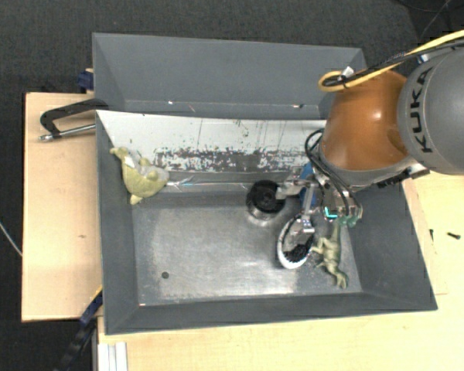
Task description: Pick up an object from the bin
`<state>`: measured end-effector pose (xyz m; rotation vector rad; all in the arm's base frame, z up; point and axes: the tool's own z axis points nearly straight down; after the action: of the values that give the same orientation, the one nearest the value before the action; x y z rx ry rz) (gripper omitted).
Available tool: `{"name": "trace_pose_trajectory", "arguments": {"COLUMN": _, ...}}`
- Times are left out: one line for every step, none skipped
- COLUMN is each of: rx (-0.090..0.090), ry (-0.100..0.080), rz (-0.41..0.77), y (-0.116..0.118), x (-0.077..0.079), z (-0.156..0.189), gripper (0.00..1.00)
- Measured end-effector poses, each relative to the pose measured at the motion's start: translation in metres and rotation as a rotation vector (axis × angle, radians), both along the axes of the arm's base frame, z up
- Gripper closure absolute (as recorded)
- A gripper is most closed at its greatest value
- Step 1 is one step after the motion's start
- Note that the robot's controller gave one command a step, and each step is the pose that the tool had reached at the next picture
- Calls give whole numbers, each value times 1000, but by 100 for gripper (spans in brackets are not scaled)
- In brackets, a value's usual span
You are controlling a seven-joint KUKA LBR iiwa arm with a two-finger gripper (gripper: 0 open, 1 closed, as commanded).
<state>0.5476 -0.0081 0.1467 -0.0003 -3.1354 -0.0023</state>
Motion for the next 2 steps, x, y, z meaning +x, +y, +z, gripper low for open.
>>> {"name": "trace_pose_trajectory", "arguments": {"rx": -2, "ry": -1, "rz": 127, "y": -61, "x": -28, "z": -68, "gripper": 0}}
{"name": "trace_pose_trajectory", "arguments": {"rx": 1, "ry": -8, "rz": 133, "y": -57, "x": -25, "z": -65, "gripper": 100}}
